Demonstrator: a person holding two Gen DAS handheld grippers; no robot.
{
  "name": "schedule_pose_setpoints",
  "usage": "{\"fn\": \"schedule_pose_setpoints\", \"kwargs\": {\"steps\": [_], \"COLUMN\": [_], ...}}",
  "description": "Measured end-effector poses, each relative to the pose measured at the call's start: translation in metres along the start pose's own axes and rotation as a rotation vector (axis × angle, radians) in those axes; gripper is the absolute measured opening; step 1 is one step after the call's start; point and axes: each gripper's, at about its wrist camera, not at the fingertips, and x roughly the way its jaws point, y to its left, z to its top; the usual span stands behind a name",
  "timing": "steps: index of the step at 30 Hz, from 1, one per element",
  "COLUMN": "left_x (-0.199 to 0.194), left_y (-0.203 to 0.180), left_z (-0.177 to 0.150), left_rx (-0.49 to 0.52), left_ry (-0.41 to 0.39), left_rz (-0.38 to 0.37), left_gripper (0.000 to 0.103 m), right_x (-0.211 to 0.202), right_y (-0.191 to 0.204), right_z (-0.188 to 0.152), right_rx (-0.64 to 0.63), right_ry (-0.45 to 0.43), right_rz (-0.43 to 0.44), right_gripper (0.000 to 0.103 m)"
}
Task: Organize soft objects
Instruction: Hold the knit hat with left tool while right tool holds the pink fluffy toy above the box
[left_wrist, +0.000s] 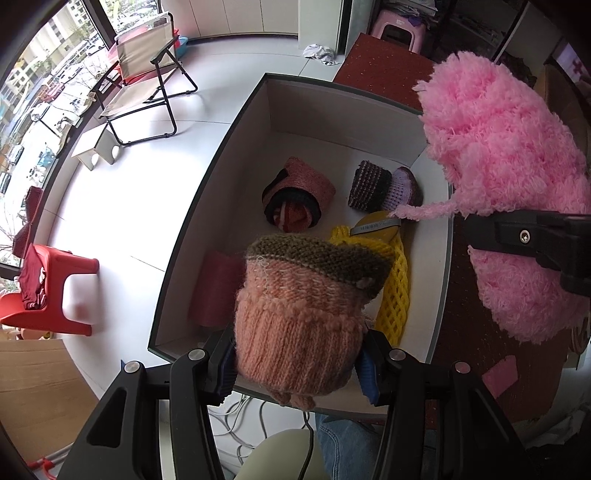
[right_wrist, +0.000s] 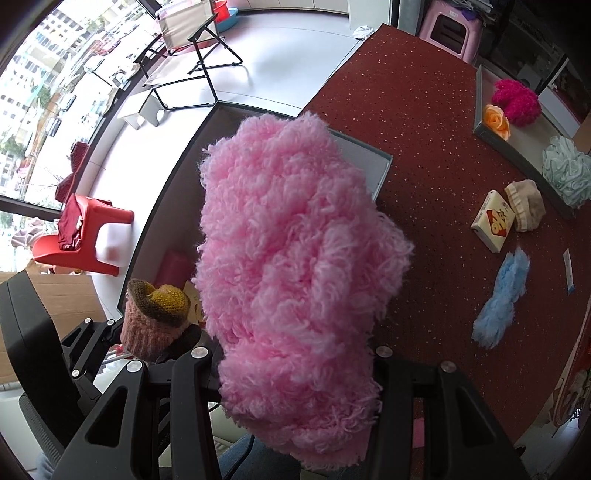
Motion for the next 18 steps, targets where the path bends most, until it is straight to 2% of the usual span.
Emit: {"fn": "schedule_pose_setpoints", "kwargs": {"steps": [18], "left_x": [-0.0045], "left_y": [-0.0013], "left_z": [-0.0016], "left_rx": [-0.021], "left_ry": [-0.028], "left_rz": [-0.010], "left_gripper": [0.053], "right_x": [-0.0084], "right_y": [-0.0071], "right_z": [-0.0010], "right_rx": [0.000], "right_ry": [-0.007], "right_rz": [-0.023], "right_gripper": [0.050]}}
